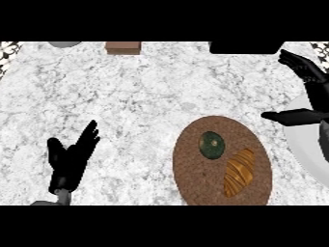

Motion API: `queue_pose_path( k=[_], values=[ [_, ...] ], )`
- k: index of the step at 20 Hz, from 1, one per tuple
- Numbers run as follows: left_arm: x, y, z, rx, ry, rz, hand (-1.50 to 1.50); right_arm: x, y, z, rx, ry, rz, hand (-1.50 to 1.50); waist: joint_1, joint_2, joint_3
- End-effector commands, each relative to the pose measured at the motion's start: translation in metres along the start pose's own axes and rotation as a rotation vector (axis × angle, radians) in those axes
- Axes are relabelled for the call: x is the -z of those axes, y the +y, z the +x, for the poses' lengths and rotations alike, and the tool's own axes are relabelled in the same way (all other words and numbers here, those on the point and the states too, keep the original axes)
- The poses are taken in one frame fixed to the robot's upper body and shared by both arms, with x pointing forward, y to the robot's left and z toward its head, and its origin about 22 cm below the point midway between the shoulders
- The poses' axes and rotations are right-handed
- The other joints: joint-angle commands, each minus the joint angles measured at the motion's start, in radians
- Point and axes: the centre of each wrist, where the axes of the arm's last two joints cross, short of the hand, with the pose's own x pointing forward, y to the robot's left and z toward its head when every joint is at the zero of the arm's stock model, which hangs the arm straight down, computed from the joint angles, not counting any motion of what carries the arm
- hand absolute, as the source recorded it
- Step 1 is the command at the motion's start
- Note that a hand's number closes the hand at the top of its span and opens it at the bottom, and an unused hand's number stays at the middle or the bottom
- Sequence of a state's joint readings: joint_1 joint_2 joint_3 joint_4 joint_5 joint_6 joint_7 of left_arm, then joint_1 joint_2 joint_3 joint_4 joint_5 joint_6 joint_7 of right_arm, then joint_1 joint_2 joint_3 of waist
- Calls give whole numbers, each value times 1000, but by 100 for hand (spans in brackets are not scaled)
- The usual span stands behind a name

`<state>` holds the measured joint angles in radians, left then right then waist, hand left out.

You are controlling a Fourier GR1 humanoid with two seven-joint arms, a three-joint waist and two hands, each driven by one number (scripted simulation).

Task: Pick the squash from the placemat and place it in the plate

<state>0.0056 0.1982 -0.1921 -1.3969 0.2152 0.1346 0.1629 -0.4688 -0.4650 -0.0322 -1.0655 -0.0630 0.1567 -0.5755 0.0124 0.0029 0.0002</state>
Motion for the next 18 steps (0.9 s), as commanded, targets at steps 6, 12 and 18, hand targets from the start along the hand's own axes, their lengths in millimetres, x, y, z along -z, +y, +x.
queue_pose_path(
  k=[6, 12, 18],
  values=[
    [-5, -1, -5, -4, 10, 17, 0, 8, -5, 31, -340, 168, 491, -150, -13, -8, -2],
    [2, 1, 5, -9, 15, 20, 0, 28, 38, 59, -469, 230, 535, -150, -11, -4, -1],
    [5, 16, 19, -18, 21, 30, 0, 4, 91, 65, -483, 261, 550, -150, -11, -4, 0]
  ],
)
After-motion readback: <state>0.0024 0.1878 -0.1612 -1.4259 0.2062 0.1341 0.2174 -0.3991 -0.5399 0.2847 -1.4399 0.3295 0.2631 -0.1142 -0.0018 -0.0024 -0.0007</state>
